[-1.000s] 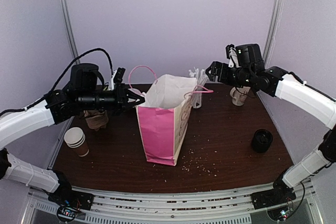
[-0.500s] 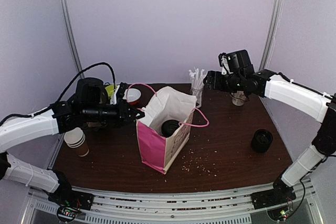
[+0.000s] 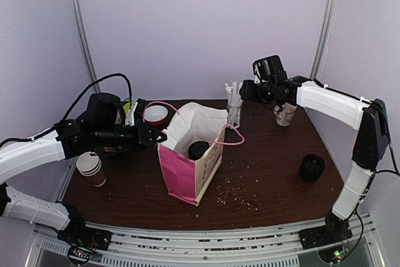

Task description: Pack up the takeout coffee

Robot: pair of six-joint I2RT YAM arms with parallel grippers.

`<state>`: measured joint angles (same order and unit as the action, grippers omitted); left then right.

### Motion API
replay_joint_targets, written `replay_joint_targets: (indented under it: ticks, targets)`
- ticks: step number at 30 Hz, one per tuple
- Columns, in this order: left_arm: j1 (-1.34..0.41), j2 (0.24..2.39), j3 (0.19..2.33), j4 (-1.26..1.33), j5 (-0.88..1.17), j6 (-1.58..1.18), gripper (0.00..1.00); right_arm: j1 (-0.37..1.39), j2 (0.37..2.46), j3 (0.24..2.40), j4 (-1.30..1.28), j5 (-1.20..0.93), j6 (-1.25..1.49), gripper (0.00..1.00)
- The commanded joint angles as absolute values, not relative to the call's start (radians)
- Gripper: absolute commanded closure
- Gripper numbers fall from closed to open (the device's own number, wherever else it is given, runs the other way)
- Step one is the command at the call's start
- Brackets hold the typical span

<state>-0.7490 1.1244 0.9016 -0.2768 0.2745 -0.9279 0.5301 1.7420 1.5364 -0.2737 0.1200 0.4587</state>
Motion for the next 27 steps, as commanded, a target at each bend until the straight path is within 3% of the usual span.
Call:
replay_joint_targets:
  ticks: [1, 15, 27]
  targets:
    - [-0.751, 1.118, 0.947, -0.329, 0.226, -0.88, 0.74, 0.498, 1.81, 1.631, -0.279, 0.115, 0.465, 0.48]
    - [-0.75, 1.144, 0.977, -0.341, 0.224, -0.864, 0.74, 0.483, 1.932, 1.748, -0.322, 0.055, 0.46, 0.54]
    - [-0.75, 1.158, 0.985, -0.341, 0.224, -0.855, 0.75, 0.484, 1.946, 1.753, -0.327, 0.034, 0.459, 0.73]
